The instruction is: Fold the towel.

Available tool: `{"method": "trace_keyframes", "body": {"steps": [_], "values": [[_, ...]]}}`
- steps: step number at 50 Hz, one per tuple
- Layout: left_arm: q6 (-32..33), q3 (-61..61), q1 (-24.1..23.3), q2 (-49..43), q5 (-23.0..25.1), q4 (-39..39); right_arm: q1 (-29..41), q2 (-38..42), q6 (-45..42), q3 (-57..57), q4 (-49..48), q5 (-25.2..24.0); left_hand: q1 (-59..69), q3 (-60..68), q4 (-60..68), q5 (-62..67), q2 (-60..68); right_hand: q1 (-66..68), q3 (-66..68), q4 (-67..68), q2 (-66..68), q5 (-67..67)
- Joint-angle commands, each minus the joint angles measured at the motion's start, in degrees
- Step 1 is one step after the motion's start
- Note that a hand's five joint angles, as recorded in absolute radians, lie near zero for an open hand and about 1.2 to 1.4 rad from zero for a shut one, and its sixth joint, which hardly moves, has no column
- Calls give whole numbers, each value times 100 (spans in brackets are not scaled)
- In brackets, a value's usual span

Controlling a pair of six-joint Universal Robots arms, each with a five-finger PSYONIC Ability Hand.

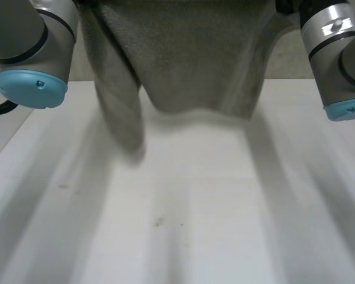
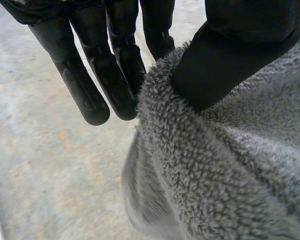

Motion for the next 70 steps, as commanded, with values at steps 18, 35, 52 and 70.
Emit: {"method": "trace_keyframes", "body": {"steps": [18,35,52,70], "values": [[-931,-5801,-589,525,-300,-299,-301,619,-968,2477,2830,-668,-649,-980,-985,-849,-986,31,1040,1026,1047,1074],[-869,-6050,-486,1887,-203,-290,-776,197,-1004,3154,2584,-747,-5314,-5645,-5650,-5515,-5651,31,1040,1026,1047,1074],[1205,-5258,517,1149,1942,-264,-776,268,-977,3392,2277,-747,-5045,-5376,-5381,-5246,-5382,31,1040,1026,1047,1074],[2892,-3932,614,-458,3234,-97,-767,373,-1012,3488,2241,-738,-3719,-4050,-4055,-3920,-4056,31,1040,1026,1047,1074]]}}
